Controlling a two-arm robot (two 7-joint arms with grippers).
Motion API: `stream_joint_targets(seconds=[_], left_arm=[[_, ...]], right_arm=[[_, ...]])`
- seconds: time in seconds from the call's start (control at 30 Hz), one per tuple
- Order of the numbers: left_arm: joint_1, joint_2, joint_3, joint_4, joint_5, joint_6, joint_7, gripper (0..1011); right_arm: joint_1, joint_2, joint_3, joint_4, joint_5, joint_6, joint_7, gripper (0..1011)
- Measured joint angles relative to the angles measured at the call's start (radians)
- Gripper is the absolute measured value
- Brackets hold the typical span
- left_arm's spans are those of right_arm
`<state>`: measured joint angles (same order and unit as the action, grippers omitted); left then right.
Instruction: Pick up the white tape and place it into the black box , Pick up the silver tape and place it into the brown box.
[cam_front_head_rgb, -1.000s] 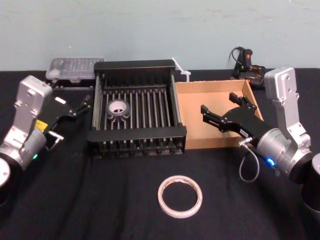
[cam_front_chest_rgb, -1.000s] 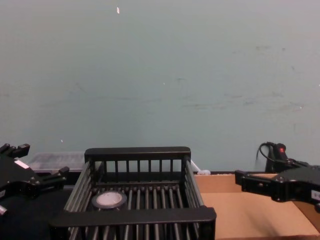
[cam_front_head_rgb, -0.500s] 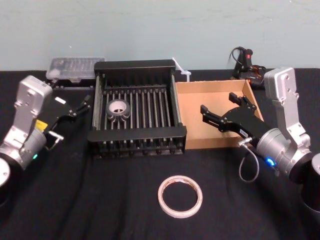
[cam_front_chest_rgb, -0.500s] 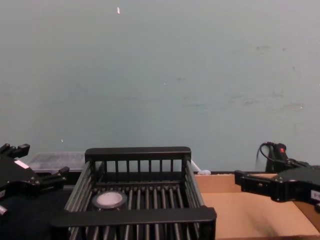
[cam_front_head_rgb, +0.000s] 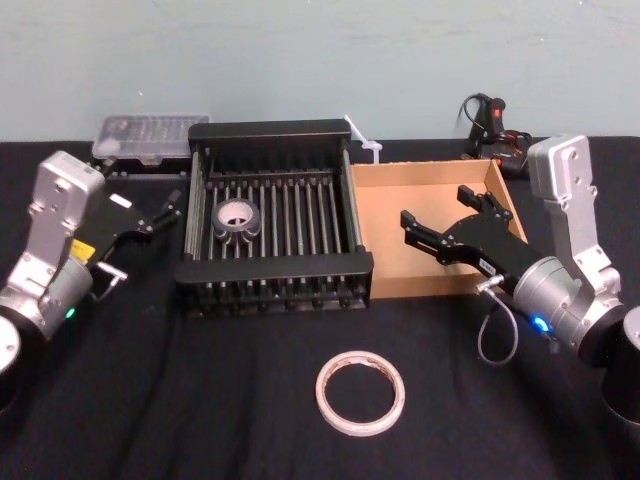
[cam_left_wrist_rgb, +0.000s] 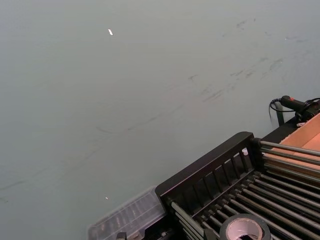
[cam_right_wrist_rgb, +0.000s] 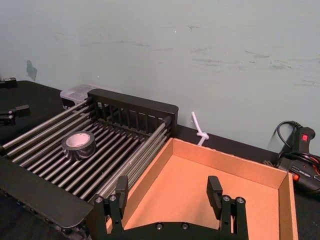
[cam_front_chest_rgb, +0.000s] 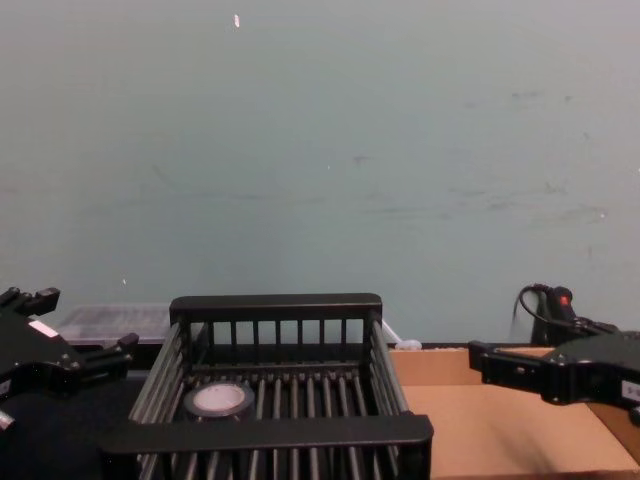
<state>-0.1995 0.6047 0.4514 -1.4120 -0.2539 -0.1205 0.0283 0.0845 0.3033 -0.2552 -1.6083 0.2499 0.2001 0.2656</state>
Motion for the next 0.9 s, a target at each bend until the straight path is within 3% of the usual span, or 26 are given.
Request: stream_joint_targets(seconds=[0.9], left_arm=[[0.000,0.000,0.000,0.000,0.000,0.000,0.000,1001]], right_arm=[[0.000,0.000,0.000,0.000,0.000,0.001,0.000,1002]])
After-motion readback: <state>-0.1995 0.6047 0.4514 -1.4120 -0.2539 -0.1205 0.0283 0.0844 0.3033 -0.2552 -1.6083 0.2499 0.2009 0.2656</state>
